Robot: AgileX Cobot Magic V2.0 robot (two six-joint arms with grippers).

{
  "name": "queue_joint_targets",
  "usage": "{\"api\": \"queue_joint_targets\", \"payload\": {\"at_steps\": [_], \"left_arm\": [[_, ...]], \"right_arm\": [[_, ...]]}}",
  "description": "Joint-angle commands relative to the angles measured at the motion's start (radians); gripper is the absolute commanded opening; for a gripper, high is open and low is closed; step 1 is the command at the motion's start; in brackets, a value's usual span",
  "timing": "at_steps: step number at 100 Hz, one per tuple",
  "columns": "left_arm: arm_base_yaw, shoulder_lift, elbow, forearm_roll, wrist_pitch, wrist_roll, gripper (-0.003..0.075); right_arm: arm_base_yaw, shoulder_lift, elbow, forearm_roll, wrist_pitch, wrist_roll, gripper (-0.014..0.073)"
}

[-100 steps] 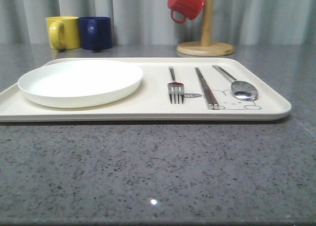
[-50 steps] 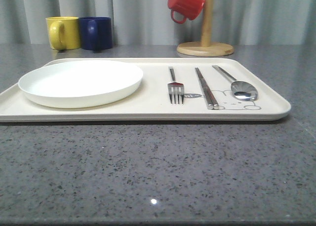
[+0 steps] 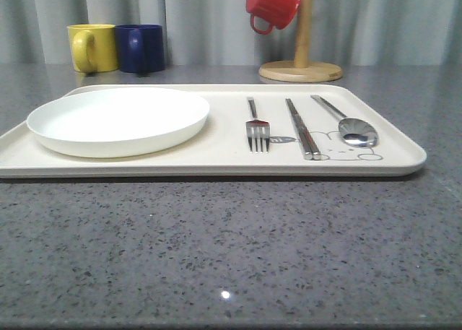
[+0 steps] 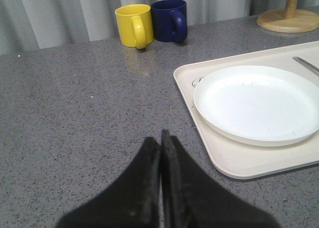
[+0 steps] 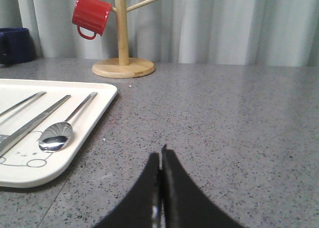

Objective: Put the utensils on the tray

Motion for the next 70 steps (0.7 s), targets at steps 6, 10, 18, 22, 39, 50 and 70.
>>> {"api": "queue_joint_targets", "payload": {"at_steps": [6, 10, 18, 22, 39, 50, 70], "left_arm": [[-0.002, 0.012, -0.025, -0.005, -0.078, -0.006, -0.0019], [-0.002, 0.012, -0.025, -0.005, -0.078, -0.006, -0.0019], [-0.002, 0.012, -0.025, -0.005, -0.078, -0.006, -0.0019], [-0.002, 0.012, -0.025, -0.005, -0.078, -0.006, -0.0019], [-0.002, 0.012, -0.025, -0.005, -0.078, -0.006, -0.0019], [-0.002, 0.012, -0.025, -0.005, -0.078, -0.006, -0.0019], [0.004, 0.01, -0.004, 0.049, -0.113, -0.034, -0.0019]], "right_arm": [[-0.006, -0.013, 0.004, 0.002, -0.085, -0.008, -0.0061], [-0.006, -0.013, 0.004, 0.002, -0.085, -0.008, -0.0061], [-0.006, -0.013, 0.004, 0.002, -0.085, -0.008, -0.0061], [-0.006, -0.013, 0.004, 0.002, -0.085, -0.008, -0.0061], [-0.006, -0.013, 0.004, 0.002, -0.085, -0.008, -0.0061], [-0.006, -0.013, 0.004, 0.002, -0.085, -0.008, -0.0061], [-0.006, -0.013, 0.004, 0.002, -0.085, -0.008, -0.0061]]}}
